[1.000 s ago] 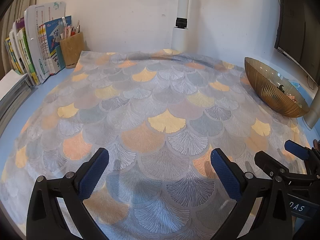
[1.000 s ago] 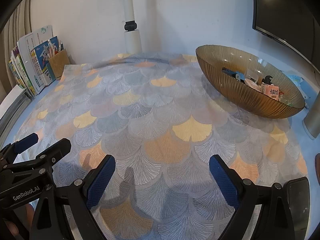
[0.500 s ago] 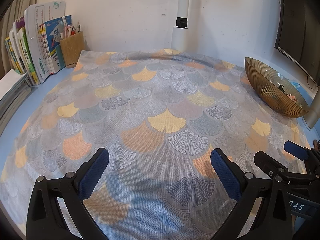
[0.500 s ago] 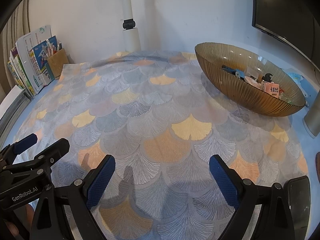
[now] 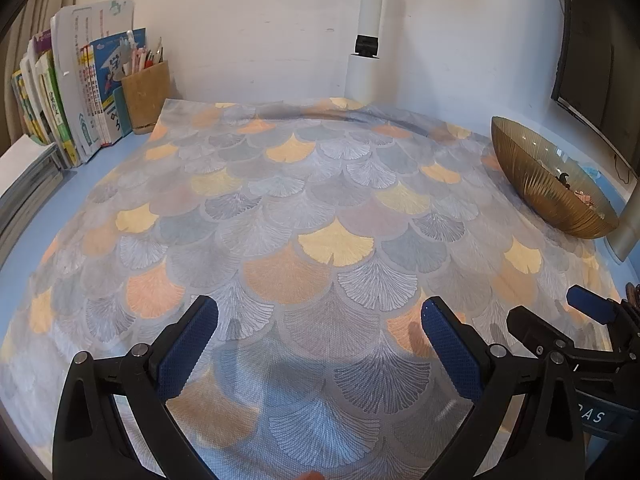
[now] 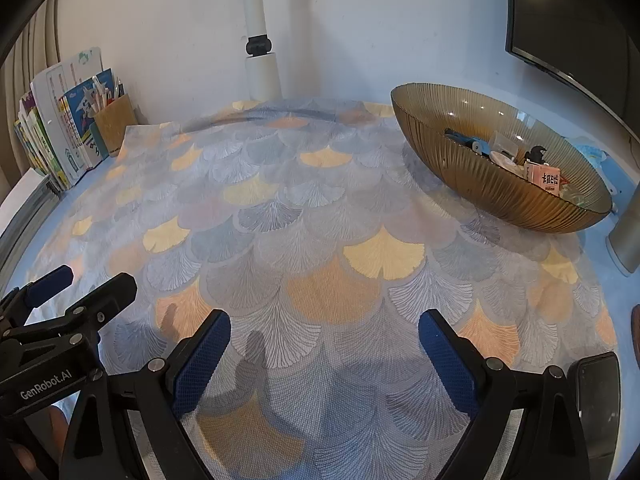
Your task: Organize rigid objects
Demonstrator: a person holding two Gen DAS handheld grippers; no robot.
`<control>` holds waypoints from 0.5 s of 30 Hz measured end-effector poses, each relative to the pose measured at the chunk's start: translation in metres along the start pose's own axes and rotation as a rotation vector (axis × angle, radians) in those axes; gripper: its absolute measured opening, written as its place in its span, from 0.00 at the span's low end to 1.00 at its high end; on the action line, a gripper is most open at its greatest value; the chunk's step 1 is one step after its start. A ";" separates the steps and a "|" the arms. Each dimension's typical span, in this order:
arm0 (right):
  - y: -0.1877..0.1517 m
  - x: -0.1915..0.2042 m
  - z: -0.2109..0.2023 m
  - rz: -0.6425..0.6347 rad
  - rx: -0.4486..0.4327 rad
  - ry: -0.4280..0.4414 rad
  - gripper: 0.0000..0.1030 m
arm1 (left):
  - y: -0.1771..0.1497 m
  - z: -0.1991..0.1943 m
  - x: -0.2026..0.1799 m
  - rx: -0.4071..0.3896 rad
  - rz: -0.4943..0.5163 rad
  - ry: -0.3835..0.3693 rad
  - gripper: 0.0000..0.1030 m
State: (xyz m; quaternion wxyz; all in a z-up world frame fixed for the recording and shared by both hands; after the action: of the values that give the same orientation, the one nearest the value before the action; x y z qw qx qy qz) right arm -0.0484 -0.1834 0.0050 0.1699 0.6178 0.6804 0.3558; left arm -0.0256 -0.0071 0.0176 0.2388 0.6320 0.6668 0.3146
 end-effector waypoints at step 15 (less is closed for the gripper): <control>0.000 0.002 0.002 0.008 0.011 0.000 0.92 | 0.001 0.000 0.001 0.008 -0.010 -0.012 0.99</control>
State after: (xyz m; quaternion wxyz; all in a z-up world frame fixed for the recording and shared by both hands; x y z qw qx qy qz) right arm -0.0477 -0.1809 0.0040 0.1648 0.6215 0.6798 0.3528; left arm -0.0250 -0.0063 0.0180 0.2417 0.6317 0.6696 0.3069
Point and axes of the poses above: each gripper's, at about its wrist camera, not at the fingertips, and z roughly the way its jaws point, x to its left, y to its top, the point moved 1 cm from there along z, roughly the way its jaws point, and after that the axes turned 12 degrees about y, right-handed, at the moved point
